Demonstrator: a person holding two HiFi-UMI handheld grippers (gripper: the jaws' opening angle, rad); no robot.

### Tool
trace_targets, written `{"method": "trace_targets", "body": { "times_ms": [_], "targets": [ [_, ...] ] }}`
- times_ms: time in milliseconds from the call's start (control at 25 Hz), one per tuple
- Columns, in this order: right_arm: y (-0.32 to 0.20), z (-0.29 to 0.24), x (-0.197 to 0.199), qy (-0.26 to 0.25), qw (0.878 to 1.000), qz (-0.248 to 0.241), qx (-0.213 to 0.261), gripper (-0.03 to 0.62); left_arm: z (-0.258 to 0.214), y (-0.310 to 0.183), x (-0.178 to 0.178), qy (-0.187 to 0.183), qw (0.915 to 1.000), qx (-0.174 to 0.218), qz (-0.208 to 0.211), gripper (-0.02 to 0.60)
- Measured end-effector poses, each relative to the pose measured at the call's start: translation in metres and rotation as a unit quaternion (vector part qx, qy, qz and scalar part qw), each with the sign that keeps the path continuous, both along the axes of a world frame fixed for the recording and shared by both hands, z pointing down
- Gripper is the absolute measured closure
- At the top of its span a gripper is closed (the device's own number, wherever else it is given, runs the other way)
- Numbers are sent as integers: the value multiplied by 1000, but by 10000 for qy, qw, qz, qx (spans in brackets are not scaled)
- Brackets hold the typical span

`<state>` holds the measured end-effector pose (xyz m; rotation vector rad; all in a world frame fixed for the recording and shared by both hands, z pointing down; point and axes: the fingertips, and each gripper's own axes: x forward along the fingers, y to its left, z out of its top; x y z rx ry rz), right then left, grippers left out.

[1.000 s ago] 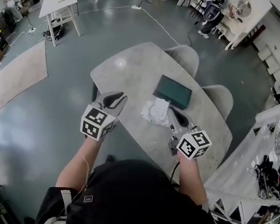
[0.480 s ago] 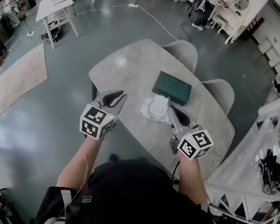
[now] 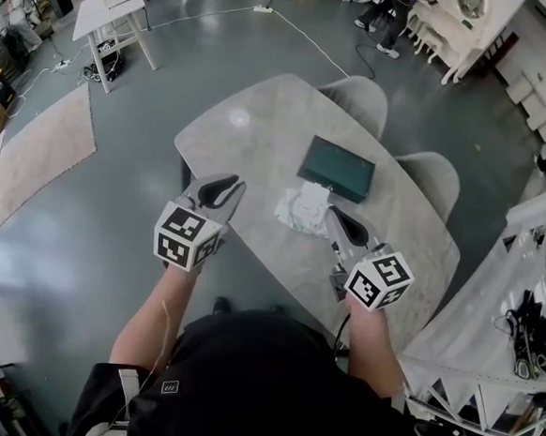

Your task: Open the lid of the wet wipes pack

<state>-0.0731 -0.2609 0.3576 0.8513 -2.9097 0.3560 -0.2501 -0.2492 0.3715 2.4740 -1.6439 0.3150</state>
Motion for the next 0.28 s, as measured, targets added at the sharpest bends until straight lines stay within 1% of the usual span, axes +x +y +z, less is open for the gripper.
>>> {"method": "trace_targets", "body": {
  "times_ms": [280],
  "targets": [
    [5,3,-2,26,10000,-65,-28,591,3,4,2,12,10000,-40,10,514]
  ]
}}
